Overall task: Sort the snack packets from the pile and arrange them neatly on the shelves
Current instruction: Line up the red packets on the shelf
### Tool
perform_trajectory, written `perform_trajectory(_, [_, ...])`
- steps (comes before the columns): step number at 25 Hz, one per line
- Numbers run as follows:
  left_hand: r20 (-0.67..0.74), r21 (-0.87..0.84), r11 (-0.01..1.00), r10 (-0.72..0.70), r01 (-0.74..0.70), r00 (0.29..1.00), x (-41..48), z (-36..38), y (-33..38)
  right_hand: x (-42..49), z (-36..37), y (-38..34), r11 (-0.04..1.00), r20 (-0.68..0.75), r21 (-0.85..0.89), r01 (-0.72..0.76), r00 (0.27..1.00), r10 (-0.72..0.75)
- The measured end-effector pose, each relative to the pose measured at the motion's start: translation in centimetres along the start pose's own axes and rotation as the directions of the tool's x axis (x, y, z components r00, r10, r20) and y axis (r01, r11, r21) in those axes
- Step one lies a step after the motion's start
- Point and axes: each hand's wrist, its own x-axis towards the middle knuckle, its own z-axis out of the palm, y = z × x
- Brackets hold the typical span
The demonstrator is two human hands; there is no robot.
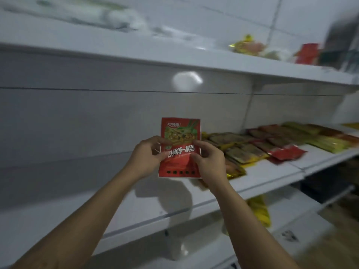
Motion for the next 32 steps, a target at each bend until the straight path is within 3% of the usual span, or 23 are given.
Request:
perform_trajectory(7, [0.242,-0.107,0.987,0.144,-0.121,0.959,-1.3,20.1,11.1,-4.2,-23.1,3.2,0.980,-0.279,-0.193,-0.047,0.960,-0.009])
perform_trajectory(14, [0.365,-0.172,0.975,0.197,-0.142,0.910,-3.7,33.7,17.6,-8.6,-36.4,5.8,0.970,-0.409,-0.190,-0.154,0.910,0.065])
perform_trajectory(22, [0.397,-0.124,0.987,0.143,-0.101,0.907,0.7,42.2,19.1,-4.4,-43.1,10.1,0.946,-0.392,-0.220,-0.239,0.909,0.139])
perform_trajectory(28, [0.440,0.046,0.990,0.102,-0.136,0.892,9.7,47.7,17.8,8.0,-46.2,14.8,0.926,-0.345,-0.286,-0.247,0.928,0.142])
perform_trajectory(32, [0.408,0.228,0.970,-0.015,-0.085,0.913,17.3,49.4,16.8,17.3,-46.1,16.9,0.919,-0.218,-0.323,-0.226,0.963,0.160])
